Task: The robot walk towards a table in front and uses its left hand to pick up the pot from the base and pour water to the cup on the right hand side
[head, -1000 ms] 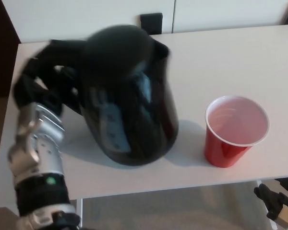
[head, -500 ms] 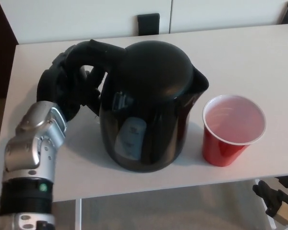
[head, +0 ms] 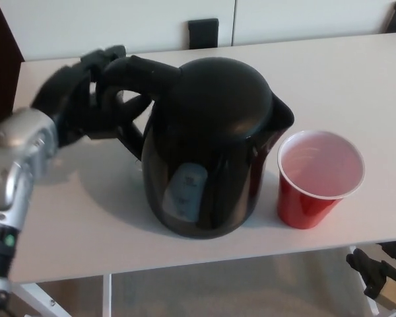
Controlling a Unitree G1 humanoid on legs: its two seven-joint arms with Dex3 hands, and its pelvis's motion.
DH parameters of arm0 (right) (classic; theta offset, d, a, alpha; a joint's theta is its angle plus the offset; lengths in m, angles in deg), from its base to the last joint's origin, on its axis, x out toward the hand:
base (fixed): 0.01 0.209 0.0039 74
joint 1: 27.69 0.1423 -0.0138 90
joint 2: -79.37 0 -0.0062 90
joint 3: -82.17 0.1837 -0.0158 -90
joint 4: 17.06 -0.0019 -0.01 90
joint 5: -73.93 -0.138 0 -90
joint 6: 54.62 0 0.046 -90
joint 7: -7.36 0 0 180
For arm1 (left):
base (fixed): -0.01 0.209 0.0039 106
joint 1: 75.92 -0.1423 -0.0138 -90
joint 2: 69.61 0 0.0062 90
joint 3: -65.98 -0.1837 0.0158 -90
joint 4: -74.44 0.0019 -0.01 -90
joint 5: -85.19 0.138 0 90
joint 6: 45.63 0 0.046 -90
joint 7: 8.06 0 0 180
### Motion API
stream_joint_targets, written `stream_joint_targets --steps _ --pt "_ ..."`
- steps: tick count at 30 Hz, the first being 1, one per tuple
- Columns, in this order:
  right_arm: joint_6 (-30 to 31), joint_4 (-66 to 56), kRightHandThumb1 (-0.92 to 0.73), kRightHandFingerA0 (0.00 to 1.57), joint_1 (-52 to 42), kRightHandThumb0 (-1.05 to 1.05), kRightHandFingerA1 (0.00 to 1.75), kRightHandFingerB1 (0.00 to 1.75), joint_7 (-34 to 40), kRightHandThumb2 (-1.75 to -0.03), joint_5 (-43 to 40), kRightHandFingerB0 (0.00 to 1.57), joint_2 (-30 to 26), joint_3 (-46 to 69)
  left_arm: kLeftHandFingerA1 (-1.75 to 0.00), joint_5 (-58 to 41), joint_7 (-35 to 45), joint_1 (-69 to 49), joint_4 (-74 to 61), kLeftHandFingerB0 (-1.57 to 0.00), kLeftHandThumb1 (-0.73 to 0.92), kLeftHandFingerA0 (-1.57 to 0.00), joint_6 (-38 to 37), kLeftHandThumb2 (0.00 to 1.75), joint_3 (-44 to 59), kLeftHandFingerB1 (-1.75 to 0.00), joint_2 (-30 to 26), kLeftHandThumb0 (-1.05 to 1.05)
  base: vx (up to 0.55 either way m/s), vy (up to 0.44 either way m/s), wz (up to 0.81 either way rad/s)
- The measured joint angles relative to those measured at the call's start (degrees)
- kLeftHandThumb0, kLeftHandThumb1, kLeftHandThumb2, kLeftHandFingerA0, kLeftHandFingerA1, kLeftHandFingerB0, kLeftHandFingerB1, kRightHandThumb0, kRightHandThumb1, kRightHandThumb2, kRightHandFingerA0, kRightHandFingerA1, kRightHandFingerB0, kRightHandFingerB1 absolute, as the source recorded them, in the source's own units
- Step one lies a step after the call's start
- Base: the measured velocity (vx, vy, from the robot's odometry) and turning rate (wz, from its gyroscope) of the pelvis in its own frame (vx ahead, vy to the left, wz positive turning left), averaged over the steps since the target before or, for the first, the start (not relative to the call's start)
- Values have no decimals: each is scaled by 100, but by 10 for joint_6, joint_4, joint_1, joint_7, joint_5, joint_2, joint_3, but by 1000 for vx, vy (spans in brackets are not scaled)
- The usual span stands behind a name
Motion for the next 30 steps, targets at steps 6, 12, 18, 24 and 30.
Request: stream_joint_targets --steps 6,12,18,24,30 --pt "2 0 -59 29 1 -61 53 45 0 -84 0 16 0 0 0 -1 61 61 12 0 40 0 3 68 -21 0 -67 -65 0 0 0" --pt "3 0 -57 29 2 -61 52 45 0 -81 0 17 0 -1 0 -1 120 111 30 0 40 0 3 69 -37 0 -118 -69 0 0 0" --pt "6 0 -57 29 3 -58 52 45 0 -80 0 18 0 -1 0 -1 178 142 57 0 39 0 3 71 -50 0 -158 -71 0 0 0" --pt "10 0 -57 29 6 -58 51 45 -1 -79 1 17 -3 -1 0 0 240 158 93 0 41 0 2 76 -59 0 -198 -75 0 0 0" --pt "15 1 -70 33 10 -56 44 36 -5 -60 1 20 -8 -2 0 -11 287 110 79 0 40 0 -11 75 -2 0 -244 -72 0 0 0"
